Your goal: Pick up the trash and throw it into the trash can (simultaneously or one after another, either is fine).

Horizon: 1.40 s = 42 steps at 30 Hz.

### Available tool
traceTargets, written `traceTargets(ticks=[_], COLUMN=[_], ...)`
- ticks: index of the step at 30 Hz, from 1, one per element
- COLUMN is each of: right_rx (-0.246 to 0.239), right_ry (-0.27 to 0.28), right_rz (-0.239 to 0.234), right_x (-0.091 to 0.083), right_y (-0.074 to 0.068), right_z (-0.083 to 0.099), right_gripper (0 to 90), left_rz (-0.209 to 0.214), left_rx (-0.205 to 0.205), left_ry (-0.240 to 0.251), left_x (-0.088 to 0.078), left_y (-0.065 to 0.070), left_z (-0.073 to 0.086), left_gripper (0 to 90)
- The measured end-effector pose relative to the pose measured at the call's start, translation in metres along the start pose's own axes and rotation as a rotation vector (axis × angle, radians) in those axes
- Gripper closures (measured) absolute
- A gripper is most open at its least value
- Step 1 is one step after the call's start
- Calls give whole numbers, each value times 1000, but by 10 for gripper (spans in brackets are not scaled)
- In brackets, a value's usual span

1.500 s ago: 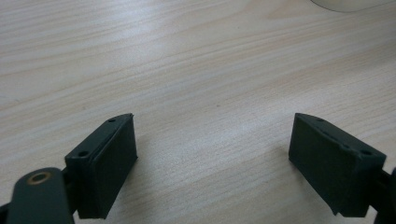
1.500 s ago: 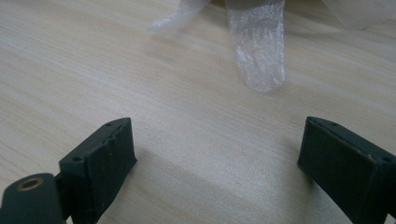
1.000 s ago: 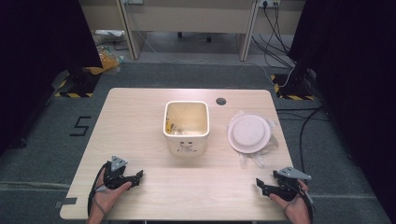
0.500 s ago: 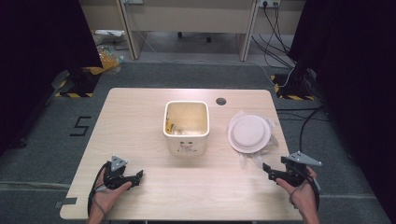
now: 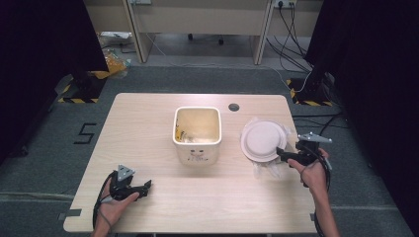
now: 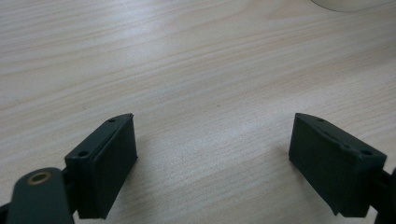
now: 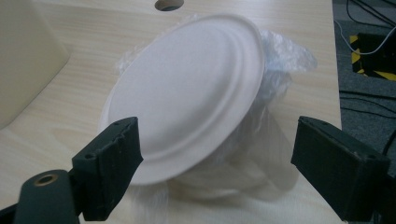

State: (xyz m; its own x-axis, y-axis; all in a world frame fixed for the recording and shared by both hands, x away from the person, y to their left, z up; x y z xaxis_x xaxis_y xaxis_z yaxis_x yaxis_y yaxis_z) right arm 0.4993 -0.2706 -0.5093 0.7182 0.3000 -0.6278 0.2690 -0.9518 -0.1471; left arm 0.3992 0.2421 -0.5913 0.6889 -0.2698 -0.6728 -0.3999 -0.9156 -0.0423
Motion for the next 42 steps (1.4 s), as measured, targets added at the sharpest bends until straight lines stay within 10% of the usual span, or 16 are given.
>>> traceTargets(ticks=[19, 30, 42], right_rx=[72, 114, 167], right_ry=[-75, -120, -173], right_rz=[11, -4, -121], right_x=[55, 78, 84], right_y=[11, 11, 3], right_z=[-42, -37, -22], right_gripper=[156, 148, 193], left_rz=[0, 0, 0], left_rx=[-2, -2, -2], left_ry=[2, 2, 2], left_x=[0, 0, 0], left_y=[0, 0, 0], left_z=[0, 0, 0], left_gripper=[143, 143, 143])
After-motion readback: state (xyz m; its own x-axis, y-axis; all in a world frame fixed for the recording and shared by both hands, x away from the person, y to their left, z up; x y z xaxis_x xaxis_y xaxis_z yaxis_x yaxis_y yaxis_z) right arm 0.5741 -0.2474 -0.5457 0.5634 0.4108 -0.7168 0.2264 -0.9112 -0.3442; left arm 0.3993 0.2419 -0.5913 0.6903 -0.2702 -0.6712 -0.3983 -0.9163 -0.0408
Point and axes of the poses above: each handheld gripper's, and its own axes: x roughly forward along the jaws, z roughly out of its underside, y roughly to its right, the point moved 10 cm from there along x, roughly forward along the jaws, and after that the axes turned 5 degrees about x, right-handed, at the moved point
